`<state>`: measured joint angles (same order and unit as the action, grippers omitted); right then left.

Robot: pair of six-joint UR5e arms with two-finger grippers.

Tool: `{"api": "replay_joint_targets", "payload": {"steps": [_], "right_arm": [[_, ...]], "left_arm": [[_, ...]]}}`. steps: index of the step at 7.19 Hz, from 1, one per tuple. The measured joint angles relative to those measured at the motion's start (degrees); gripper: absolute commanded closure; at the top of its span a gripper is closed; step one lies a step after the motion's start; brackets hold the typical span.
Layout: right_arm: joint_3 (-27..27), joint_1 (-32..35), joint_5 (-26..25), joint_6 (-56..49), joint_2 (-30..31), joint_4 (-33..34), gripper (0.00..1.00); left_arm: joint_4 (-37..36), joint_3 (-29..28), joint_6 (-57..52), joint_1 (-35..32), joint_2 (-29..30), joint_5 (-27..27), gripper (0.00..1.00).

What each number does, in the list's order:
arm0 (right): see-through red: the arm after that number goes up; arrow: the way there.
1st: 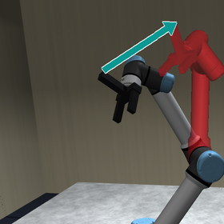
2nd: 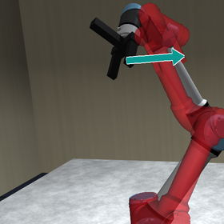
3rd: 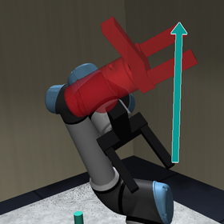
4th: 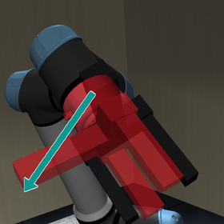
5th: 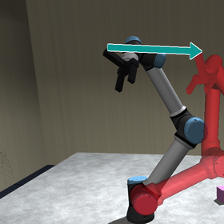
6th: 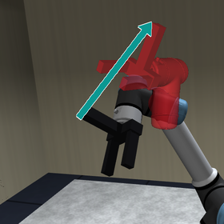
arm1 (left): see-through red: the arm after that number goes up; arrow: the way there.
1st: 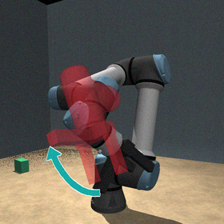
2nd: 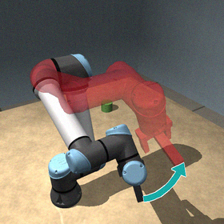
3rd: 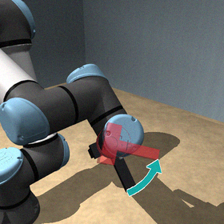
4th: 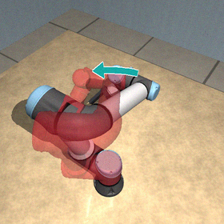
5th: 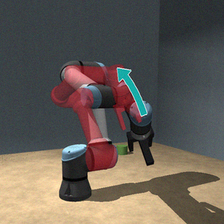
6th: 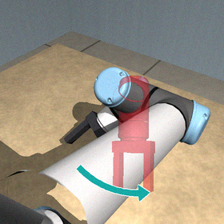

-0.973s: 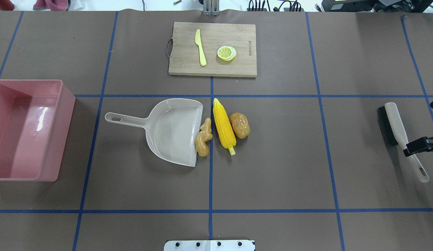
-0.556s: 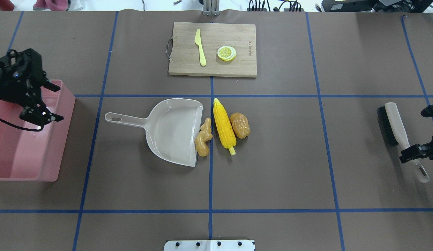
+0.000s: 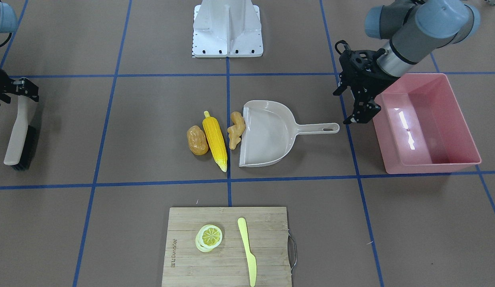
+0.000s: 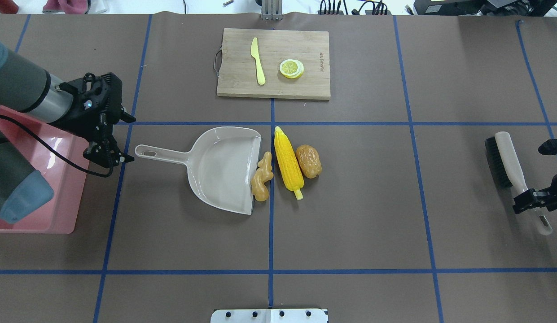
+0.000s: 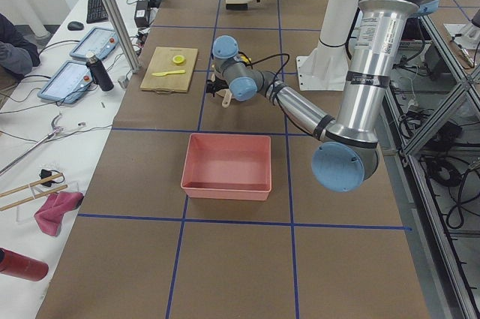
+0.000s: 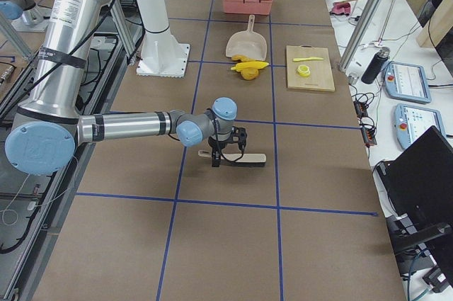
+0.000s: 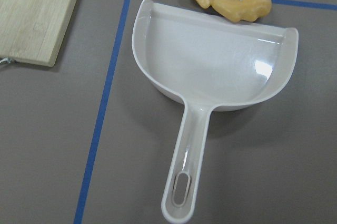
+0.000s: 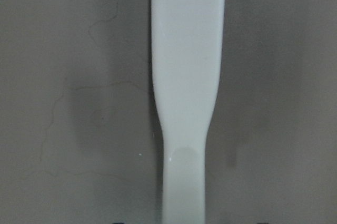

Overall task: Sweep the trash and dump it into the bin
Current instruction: 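Reach the left gripper to the dustpan handle while the right gripper grasps the brush, then lift the white brush with the right gripper and bring it behind the food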

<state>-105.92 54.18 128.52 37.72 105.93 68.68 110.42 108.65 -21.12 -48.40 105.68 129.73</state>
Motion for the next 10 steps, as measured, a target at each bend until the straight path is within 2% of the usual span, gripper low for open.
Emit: {"api": "replay_joint_targets", "payload": {"steps": [1, 4, 7, 8, 10], "right_arm": [[0.13, -0.06, -0.02, 0.43, -0.07, -0.05, 1.00], [0.06, -0.07, -0.21, 0.47, -0.21, -0.18, 1.00], [-5.82, 2.54, 1.38, 0.09, -0.15, 1.70, 1.00], [-8.62, 3.73, 1.62, 0.01, -1.20, 5.33, 1.00], [-13.50, 3.50, -0.17, -0.18, -8.88, 18.97, 1.00]], "left_arm": [[-0.02, -0.47, -0.04, 1.51, 0.81, -0.12, 0.02], [0.36, -2.23, -2.65, 3.23, 1.42, -0.41, 0.02], [0.32, -4.66, -7.37, 3.47, 1.89, -1.05, 0.03], [0.52, -6.34, -7.37, 3.48, 2.94, -1.06, 0.03], [0.74, -9.77, -7.30, 3.48, 5.43, -1.04, 0.03]]}}
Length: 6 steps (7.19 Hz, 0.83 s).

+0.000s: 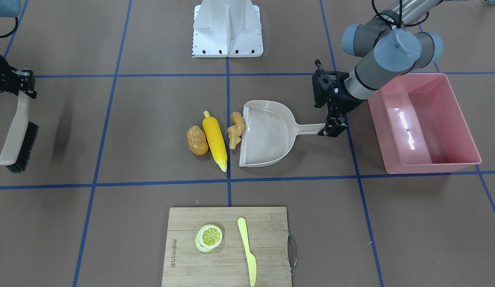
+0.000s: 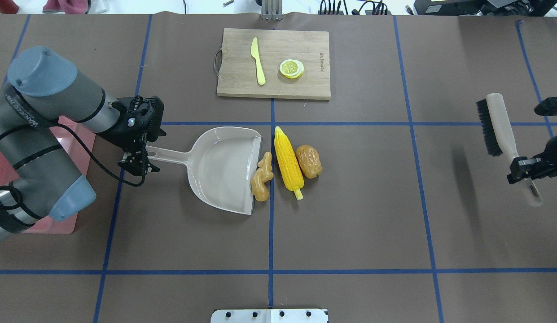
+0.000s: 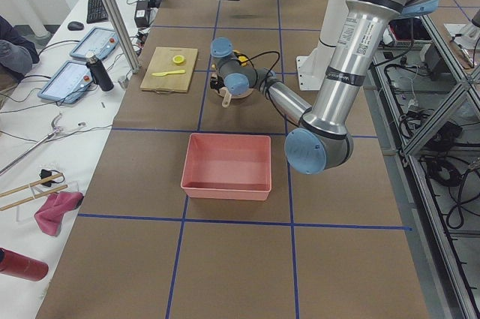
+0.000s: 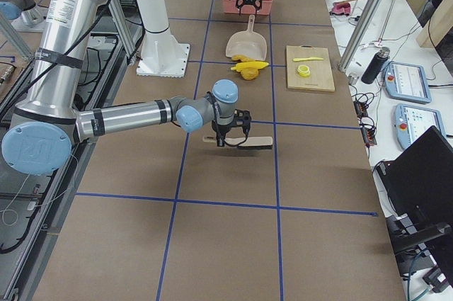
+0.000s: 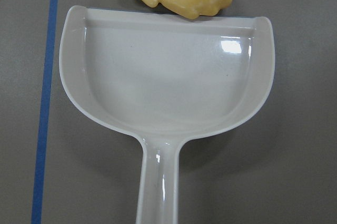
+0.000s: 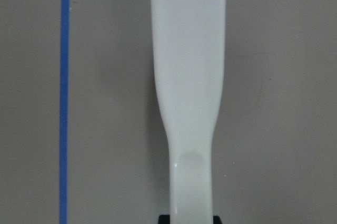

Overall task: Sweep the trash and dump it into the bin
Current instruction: 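Lift the white brush with the right gripper and bring it behind the food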

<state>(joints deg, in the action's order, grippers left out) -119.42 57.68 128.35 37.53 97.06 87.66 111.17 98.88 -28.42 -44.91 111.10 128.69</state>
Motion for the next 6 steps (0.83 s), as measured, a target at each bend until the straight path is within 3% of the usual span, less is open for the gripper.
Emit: {"api": "replay_joint_targets", "payload": {"steps": [3, 6], "right_arm": [[-5.13, -6.85, -10.48, -3.73, -11.20, 18.45, 1.00], [-1.21, -14.89, -16.12, -2.50, -24.27, 29.11, 1.00]], "left_arm": [[2.39, -4.40, -0.05, 0.00, 1.36, 0.20, 0.06], [4.44, -6.94, -0.32, 0.03, 1.53, 0.51, 0.09]]}}
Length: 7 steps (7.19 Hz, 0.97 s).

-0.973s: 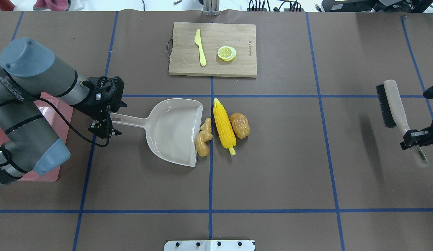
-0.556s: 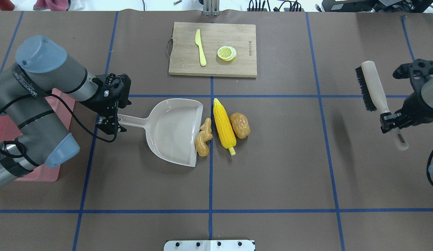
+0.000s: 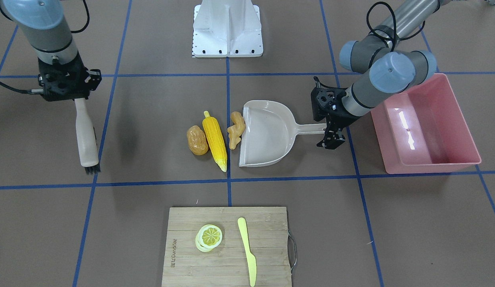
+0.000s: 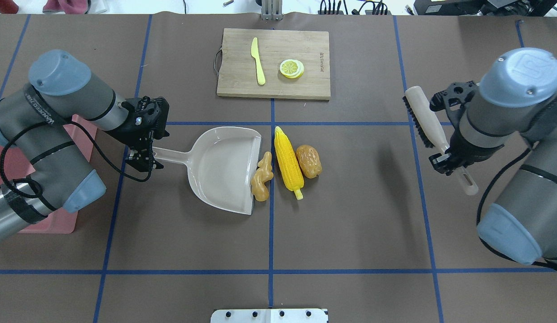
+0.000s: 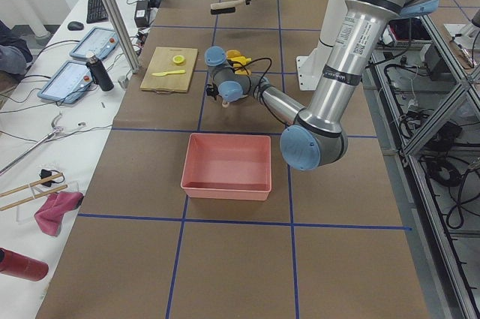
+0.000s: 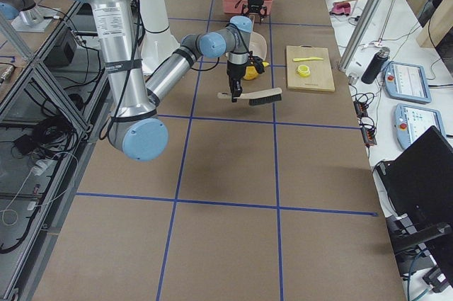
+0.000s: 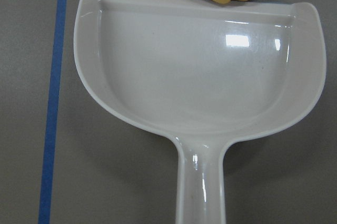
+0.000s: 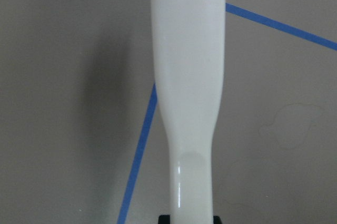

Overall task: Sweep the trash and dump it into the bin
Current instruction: 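Lift the white brush with the right gripper and bring it behind the food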

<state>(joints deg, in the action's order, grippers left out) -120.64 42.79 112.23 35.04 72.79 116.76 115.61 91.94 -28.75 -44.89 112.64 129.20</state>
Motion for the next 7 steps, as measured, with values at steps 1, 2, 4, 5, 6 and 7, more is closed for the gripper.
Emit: {"api": "replay_joint_targets", "payload": {"steps": [1, 2, 4, 5, 6, 7], "right_arm": [[2.95, -1.77, -0.51, 1.74, -4.31, 1.60, 1.00], [5.67, -3.73, -1.09, 3.96, -7.65, 2.32, 1.00], [7.89, -9.21, -2.23, 11.20, -10.17, 2.14, 1.00], [8.50, -12.25, -2.59, 16.05, -10.39, 1.09, 1.00], [9.32, -14.76, -2.97, 19.96, -10.42, -0.81, 1.00], [9.85, -16.37, -3.14, 22.85, -10.56, -2.11, 1.00]], "left_arm": [[1.45, -1.04, -0.06, 0.03, -0.02, 0.05, 0.10], [2.62, -1.79, 0.04, 0.16, -0.02, 0.07, 0.10], [3.64, -2.19, 0.18, 0.40, -0.01, 0.14, 0.10], [3.85, -2.31, 0.09, 0.45, -0.10, 0.16, 0.03], [3.99, -2.46, 0.04, 0.48, -0.17, 0.17, 0.03], [4.10, -2.51, 0.04, 0.50, -0.20, 0.15, 0.02]]}}
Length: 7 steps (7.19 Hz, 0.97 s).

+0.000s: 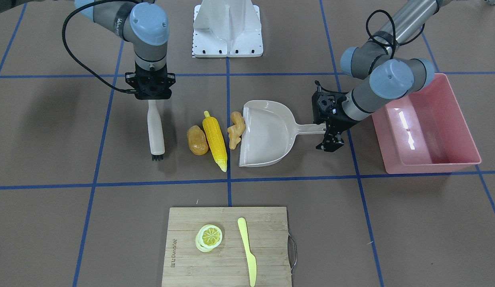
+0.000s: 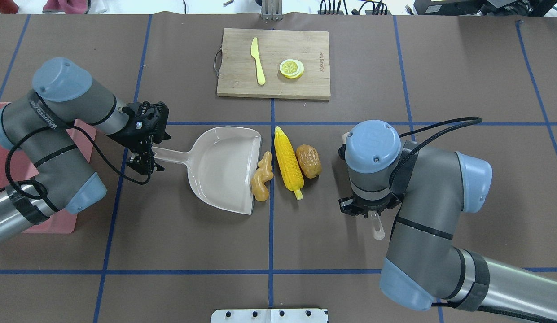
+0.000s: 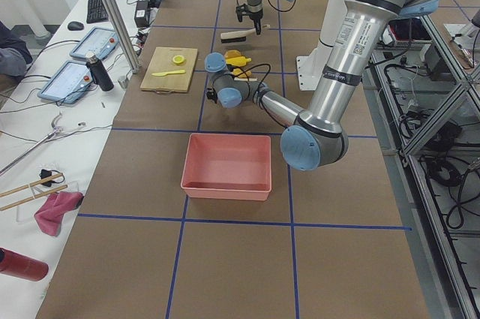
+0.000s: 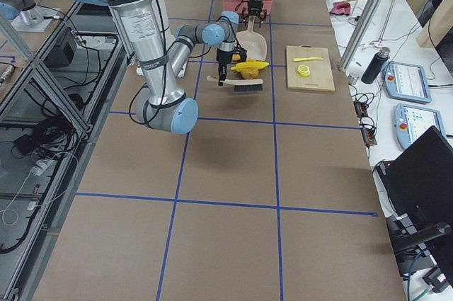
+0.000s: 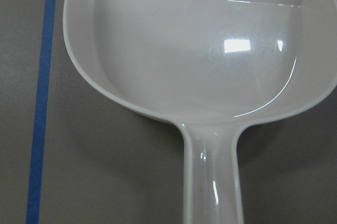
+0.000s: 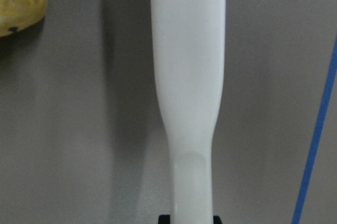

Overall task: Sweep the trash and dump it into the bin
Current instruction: 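Lift the white brush with the right gripper and bring it behind the food, then sweep the corn, potato and ginger into the dustpan with the right gripper's brush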

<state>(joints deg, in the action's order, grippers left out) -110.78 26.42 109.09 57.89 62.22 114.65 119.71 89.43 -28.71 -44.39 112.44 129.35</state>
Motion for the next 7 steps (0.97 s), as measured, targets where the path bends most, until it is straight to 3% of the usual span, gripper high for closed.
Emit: {"api": "replay_joint_targets", "payload": {"steps": [3, 7], "right_arm": [[2.95, -2.14, -0.20, 5.06, -2.52, -3.35, 1.00], [15.51, -3.04, -0.92, 11.24, -11.31, -12.96, 1.00]], "left_arm": [[0.15, -0.07, 0.05, -0.03, -0.13, -0.06, 0.02], [0.52, -0.13, 0.29, 0.00, -0.20, -0.07, 0.03]]}}
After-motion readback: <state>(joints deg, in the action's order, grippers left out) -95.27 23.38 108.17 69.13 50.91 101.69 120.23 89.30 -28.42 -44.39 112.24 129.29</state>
